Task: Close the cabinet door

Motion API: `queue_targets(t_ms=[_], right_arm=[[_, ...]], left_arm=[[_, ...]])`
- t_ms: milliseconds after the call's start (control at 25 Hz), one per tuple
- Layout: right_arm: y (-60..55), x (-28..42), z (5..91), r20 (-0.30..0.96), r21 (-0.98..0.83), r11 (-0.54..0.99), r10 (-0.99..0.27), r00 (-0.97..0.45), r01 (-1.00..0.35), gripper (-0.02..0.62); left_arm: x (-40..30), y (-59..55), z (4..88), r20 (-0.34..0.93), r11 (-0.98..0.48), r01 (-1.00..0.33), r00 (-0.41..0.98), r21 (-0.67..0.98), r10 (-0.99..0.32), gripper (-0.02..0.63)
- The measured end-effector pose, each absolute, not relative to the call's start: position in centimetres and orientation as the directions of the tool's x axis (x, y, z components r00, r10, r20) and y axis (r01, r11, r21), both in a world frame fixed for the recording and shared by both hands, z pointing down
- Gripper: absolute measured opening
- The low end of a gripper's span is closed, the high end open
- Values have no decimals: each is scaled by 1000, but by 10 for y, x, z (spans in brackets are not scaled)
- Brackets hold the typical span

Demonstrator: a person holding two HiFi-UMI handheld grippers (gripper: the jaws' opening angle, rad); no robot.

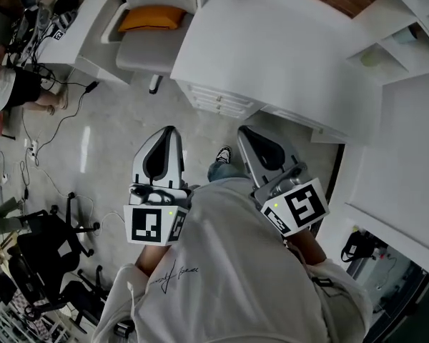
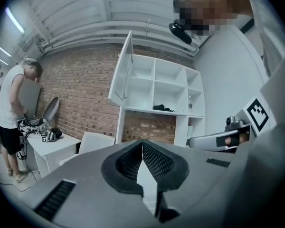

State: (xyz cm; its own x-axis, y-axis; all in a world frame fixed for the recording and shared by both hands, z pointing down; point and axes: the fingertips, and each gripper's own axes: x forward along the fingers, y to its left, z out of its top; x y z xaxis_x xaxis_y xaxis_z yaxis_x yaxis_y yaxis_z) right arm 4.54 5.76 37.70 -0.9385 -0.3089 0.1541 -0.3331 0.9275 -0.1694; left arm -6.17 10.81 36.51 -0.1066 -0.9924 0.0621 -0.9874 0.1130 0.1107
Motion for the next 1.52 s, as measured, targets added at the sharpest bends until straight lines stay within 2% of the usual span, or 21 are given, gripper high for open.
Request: queue_targets(t_ms=[240, 680, 920, 1120, 1520], right_arm=[[26, 59, 385, 173, -201, 886, -389, -905, -419, 25], [-1, 68, 383, 197, -194, 786, -555, -808, -587, 25], [-10, 45, 368, 176, -184, 730, -634, -753, -658, 25], [-19, 21, 355, 192, -109, 693, -689, -699, -713, 25], [-33, -48, 329, 186, -42, 688, -707, -682, -725, 25]], left_arm=[[-64, 68, 370, 92, 47, -992, -37, 113, -995, 17], [-49, 11, 369, 82, -182, -973, 195, 144, -977, 16], [-71, -11, 352, 53, -292, -949, 299, 118, -953, 16], [-94, -23, 339, 26, -345, -932, 350, 116, -937, 15], [-142, -39, 337, 6, -386, -915, 389, 117, -921, 15]])
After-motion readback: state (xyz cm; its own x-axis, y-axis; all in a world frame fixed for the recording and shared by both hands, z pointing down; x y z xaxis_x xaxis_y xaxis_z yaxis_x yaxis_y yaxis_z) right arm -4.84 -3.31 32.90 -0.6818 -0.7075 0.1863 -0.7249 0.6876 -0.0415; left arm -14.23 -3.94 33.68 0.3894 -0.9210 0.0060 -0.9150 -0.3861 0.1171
